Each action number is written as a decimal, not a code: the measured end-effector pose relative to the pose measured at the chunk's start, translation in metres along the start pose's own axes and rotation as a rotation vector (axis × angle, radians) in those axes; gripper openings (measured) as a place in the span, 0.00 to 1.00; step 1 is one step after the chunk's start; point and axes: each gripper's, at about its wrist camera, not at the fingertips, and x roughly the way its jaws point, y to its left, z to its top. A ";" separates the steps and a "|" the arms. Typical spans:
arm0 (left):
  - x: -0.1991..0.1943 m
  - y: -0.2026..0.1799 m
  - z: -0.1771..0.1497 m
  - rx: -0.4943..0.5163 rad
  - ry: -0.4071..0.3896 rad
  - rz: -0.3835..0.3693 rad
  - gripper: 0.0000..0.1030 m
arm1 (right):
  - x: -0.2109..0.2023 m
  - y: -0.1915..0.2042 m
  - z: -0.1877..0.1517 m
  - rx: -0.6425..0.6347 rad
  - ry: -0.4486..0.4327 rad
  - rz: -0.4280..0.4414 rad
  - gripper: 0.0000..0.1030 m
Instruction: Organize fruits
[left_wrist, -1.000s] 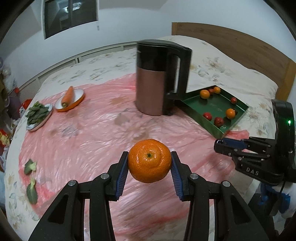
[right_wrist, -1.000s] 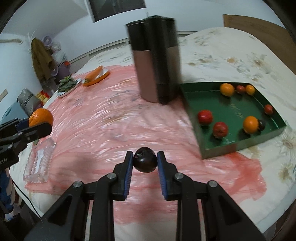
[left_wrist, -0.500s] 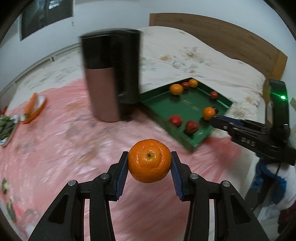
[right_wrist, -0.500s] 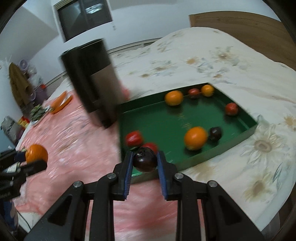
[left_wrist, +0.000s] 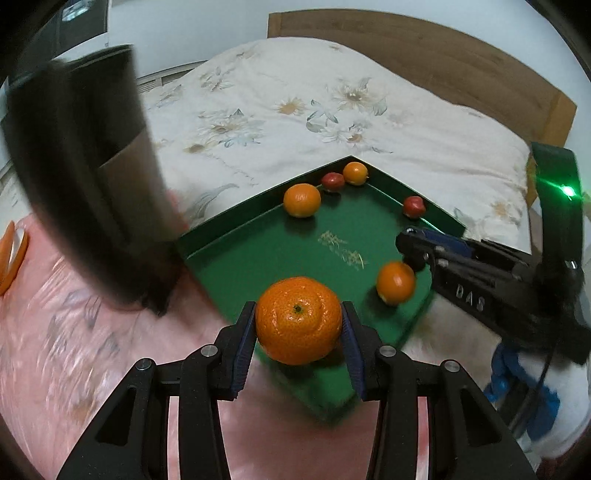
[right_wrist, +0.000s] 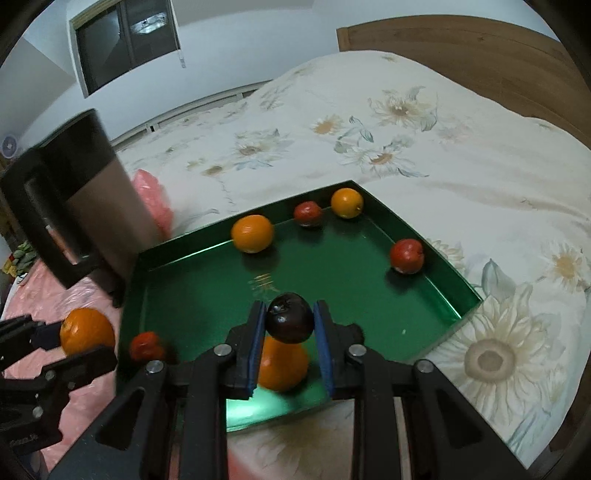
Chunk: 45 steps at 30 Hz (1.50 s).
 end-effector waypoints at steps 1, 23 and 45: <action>0.006 -0.003 0.003 0.010 0.000 0.007 0.37 | 0.005 -0.001 0.001 -0.004 0.005 -0.009 0.14; 0.030 -0.002 0.016 0.033 0.037 0.083 0.55 | 0.021 -0.005 0.003 -0.046 0.048 -0.095 0.59; -0.165 0.080 -0.093 -0.116 -0.144 0.242 0.63 | -0.117 0.112 -0.066 -0.097 -0.028 0.085 0.98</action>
